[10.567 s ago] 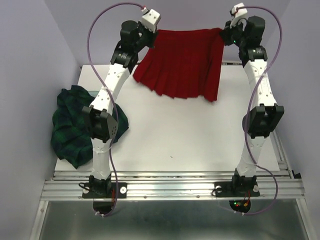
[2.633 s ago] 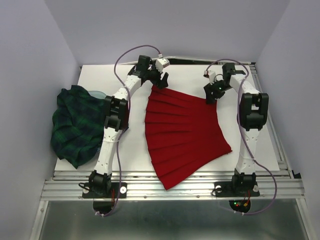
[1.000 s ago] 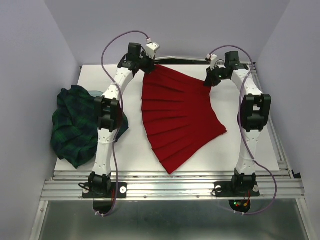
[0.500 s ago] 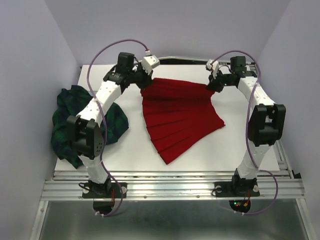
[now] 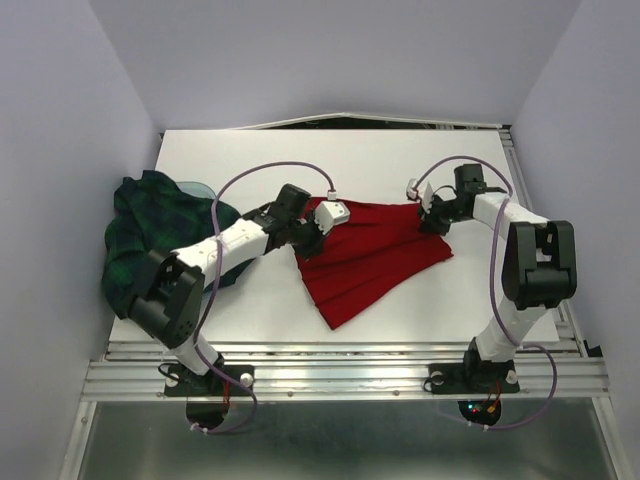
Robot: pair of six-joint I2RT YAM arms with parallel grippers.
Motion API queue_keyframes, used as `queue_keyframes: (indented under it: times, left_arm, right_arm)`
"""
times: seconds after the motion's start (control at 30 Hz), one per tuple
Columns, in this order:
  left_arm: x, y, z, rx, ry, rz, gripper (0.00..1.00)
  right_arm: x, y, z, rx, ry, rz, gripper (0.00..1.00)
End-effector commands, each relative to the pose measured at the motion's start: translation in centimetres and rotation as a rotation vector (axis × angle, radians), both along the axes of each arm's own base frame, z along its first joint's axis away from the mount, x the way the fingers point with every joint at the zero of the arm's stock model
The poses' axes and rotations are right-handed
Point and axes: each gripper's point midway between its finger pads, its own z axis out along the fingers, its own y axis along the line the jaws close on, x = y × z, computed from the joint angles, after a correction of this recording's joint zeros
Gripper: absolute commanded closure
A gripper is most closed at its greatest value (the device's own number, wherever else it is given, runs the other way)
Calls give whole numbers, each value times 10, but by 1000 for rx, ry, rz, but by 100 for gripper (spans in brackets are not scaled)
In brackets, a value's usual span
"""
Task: Fold and stack the skirts
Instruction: Fold the skirt
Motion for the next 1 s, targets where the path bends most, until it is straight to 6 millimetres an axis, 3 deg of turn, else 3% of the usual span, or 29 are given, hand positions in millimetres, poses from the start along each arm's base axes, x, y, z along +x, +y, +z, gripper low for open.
queue_keyframes:
  times: [0.0, 0.07, 0.17, 0.3, 0.33, 0.43, 0.57, 0.67, 0.73, 0.87, 0.97]
  left_arm:
    - [14, 5, -22, 14, 52, 114, 100]
    - [16, 1, -23, 6, 67, 124, 100]
    - [28, -5, -9, -11, 45, 134, 100]
    - [43, -6, 26, -13, -1, 143, 100]
    - [53, -8, 47, -38, -38, 149, 100]
    - [49, -6, 75, -56, -40, 137, 100]
    - [26, -7, 102, -80, -21, 99, 100]
    - [1, -9, 99, -59, -22, 59, 100]
    - [-16, -13, 96, -64, -19, 27, 100]
    - [-54, -22, 57, -36, 61, -46, 100]
    - [-76, -41, 36, -12, 63, -114, 100]
  right_arm:
    - [23, -19, 15, -64, -150, -29, 99]
    - [27, -19, 14, -64, -152, -38, 99]
    - [36, -19, 23, -52, -162, -60, 99]
    - [48, -18, 44, -46, -206, -61, 99]
    - [48, -18, 48, -45, -207, -59, 99]
    - [51, -17, 73, -43, -249, -42, 99]
    - [41, -15, 97, -63, -313, 15, 99]
    - [27, -16, 97, -89, -339, 53, 99]
    - [21, -19, 85, -116, -340, 60, 99]
    - [17, -25, 66, -148, -303, 51, 99]
    - [8, -28, 42, -171, -263, 69, 99]
